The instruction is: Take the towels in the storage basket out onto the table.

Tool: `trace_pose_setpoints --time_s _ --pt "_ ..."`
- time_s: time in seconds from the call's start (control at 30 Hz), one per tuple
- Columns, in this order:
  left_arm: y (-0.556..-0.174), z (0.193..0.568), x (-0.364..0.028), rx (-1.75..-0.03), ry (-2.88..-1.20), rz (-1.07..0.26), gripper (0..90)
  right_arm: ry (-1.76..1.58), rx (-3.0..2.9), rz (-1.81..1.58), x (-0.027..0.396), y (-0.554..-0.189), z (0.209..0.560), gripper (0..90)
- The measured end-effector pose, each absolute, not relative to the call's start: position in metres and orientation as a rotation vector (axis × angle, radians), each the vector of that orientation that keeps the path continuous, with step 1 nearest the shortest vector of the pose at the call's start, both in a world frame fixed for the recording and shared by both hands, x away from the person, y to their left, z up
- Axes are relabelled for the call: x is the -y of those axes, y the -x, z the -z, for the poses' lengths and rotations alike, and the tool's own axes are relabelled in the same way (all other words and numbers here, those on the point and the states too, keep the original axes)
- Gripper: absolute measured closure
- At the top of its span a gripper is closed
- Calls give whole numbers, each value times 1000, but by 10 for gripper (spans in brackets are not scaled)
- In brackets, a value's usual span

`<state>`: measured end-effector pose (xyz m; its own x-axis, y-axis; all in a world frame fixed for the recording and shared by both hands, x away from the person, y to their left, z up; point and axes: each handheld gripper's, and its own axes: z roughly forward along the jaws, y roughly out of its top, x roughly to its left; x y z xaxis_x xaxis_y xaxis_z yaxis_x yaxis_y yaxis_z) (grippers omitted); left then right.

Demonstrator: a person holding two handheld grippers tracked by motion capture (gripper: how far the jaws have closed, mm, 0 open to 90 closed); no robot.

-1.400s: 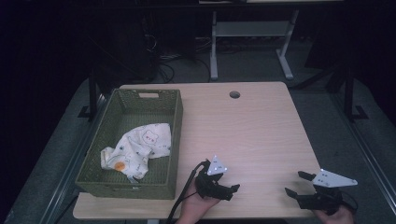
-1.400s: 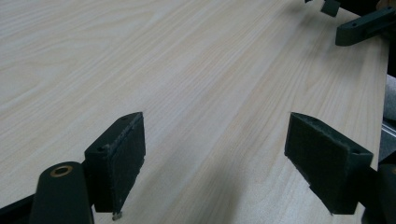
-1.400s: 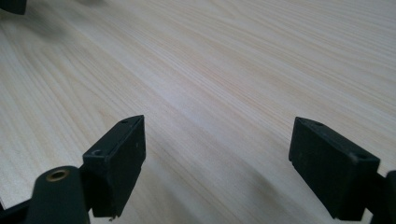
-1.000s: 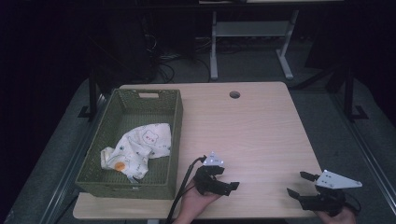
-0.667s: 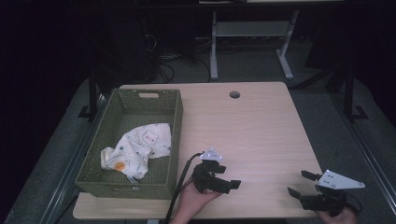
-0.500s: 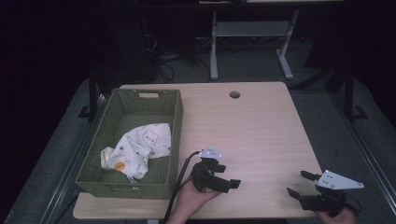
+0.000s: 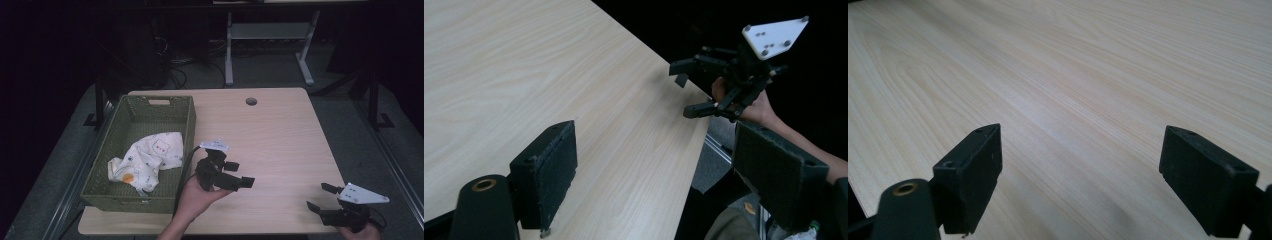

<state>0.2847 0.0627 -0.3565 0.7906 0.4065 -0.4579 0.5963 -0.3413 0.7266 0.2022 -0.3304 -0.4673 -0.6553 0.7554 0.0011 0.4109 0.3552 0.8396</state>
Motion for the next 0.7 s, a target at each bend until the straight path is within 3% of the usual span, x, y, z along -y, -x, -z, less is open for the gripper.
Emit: trace_pose_setpoints --time_s 0.27,0.7 --pt "-296 322 -91 -776 -1962 233 177 -1016 -2237 -1211 330 -202 467 170" --pt "-315 300 -153 -869 -1901 217 169 -1013 -2230 -1212 331 -203 467 170"
